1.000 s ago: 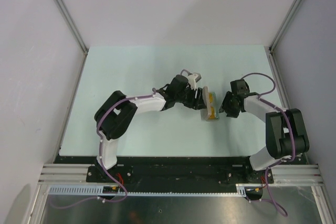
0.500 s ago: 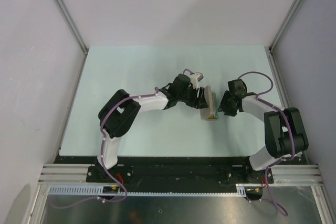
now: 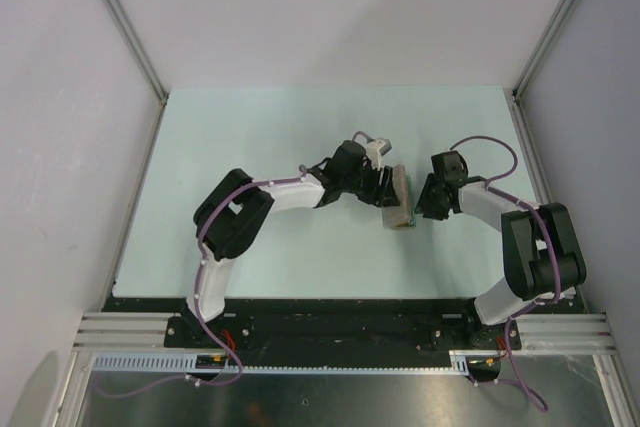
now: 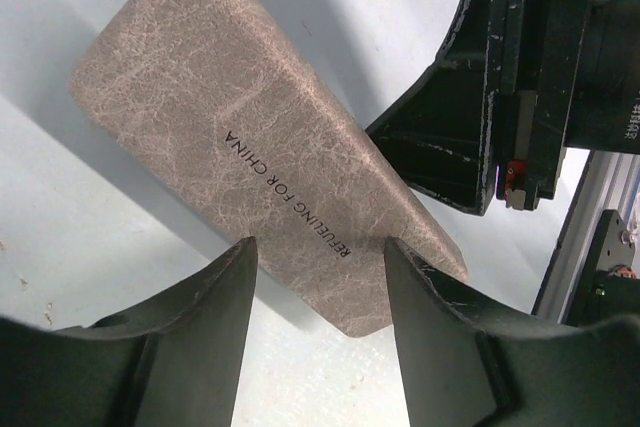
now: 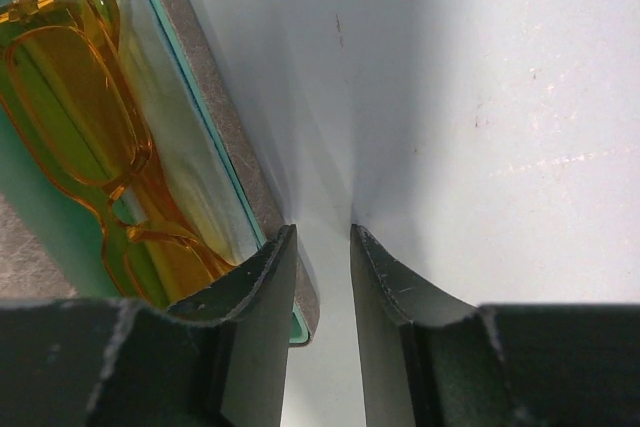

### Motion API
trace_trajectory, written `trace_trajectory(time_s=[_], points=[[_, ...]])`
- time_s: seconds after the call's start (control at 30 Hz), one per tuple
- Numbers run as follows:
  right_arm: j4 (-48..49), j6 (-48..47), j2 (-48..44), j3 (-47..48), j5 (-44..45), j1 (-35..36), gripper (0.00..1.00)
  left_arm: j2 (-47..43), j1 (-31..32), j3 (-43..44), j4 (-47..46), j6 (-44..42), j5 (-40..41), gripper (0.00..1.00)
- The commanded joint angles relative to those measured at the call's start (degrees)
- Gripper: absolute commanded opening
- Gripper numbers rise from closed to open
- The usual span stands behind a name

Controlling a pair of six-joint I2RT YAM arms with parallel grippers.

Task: Organize the sunglasses
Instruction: Close the case with sunglasses at the center of the board.

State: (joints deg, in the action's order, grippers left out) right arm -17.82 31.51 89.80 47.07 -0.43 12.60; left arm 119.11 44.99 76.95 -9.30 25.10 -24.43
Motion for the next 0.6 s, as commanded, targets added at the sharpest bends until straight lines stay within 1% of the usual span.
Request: trace_trajectory(time_s=[0.0, 0.3, 0.57], points=[[0.2, 1.5, 2.0, -0.3, -6.2, 2.5, 0.34, 2.4, 1.0, 1.8, -0.9, -0.1, 1.9, 0.59], [0.3, 1.4, 2.0, -0.3, -6.3, 2.5, 0.34, 3.1, 1.2, 2.8, 0.1, -0.6, 2.1, 0.61], [0.5, 0.8, 1.2, -0.3, -8.2, 2.4, 0.34, 3.2, 1.6, 4.1, 1.5, -1.5, 2.1, 0.63]])
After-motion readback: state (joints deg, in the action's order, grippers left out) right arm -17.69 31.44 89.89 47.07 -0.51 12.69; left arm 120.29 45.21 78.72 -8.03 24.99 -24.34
